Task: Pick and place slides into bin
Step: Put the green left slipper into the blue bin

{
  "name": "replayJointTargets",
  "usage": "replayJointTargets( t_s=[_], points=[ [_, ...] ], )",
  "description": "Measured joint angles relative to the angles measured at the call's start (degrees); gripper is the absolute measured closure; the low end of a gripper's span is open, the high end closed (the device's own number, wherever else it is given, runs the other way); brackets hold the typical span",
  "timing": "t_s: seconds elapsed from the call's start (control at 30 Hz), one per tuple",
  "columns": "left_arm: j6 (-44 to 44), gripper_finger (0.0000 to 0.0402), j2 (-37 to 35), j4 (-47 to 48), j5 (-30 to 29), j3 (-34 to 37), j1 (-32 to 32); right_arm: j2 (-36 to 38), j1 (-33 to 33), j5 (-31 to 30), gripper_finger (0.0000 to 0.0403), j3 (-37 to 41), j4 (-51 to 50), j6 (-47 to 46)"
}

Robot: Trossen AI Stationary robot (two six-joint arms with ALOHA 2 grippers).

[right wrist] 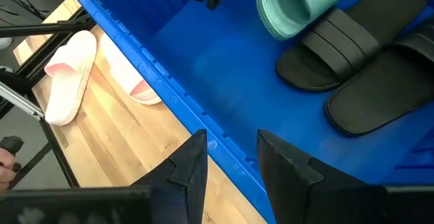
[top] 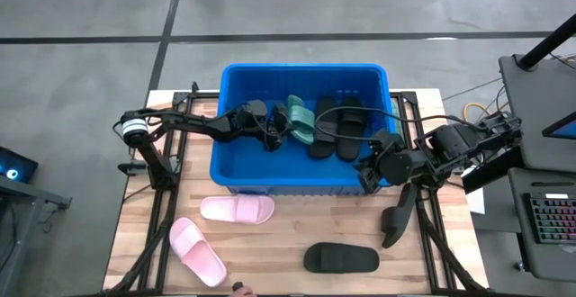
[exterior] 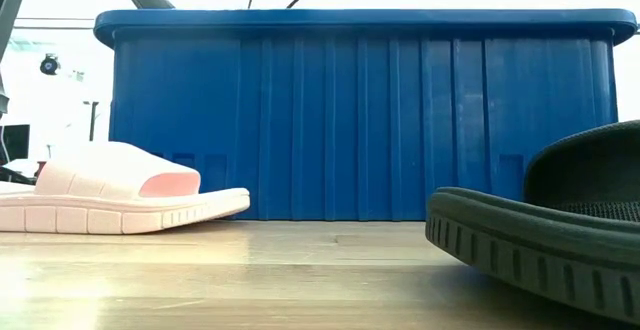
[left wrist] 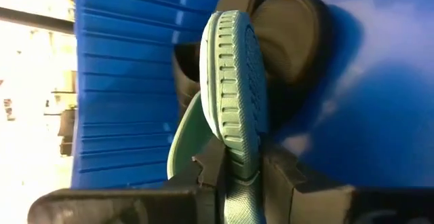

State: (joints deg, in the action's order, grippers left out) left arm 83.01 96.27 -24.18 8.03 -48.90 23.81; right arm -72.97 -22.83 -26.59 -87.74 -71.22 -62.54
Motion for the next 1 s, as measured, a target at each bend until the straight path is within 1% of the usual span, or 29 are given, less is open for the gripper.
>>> replayJointTargets(
  t_s=[0.1,0.33,0.5,0.63,0.8,0.9,1.0],
  points=[
    [-0.3,0.0342,0.0,0.9,-0.8,0.0,0.0,0.0,0.0,0.0,0.0284,0.0,0.0,0.0],
    [-6.7,0.0282,-2.3,1.7,-3.9,0.0,0.3,0.0,0.0,0.2,0.0284,0.0,0.0,-0.3],
    [-10.4,0.0246,-3.5,2.0,-5.0,0.0,0.6,0.0,0.0,0.2,0.0284,0.0,0.2,-0.1],
    [-13.3,0.022,-3.6,7.1,-3.8,0.0,0.6,0.0,0.0,0.2,0.0284,0.0,0.2,0.0],
    [-18.6,0.0199,-3.7,11.3,-3.3,0.0,0.6,0.0,0.0,0.3,0.0284,0.0,0.3,0.0],
    [-22.3,0.0196,-3.7,13.7,-2.9,-0.6,0.6,0.0,0.0,1.1,0.0284,0.0,0.3,0.1],
    [-24.0,0.0196,-3.7,13.6,-2.0,-0.7,0.6,0.0,0.0,1.3,0.0284,0.0,0.6,0.1]
  ],
)
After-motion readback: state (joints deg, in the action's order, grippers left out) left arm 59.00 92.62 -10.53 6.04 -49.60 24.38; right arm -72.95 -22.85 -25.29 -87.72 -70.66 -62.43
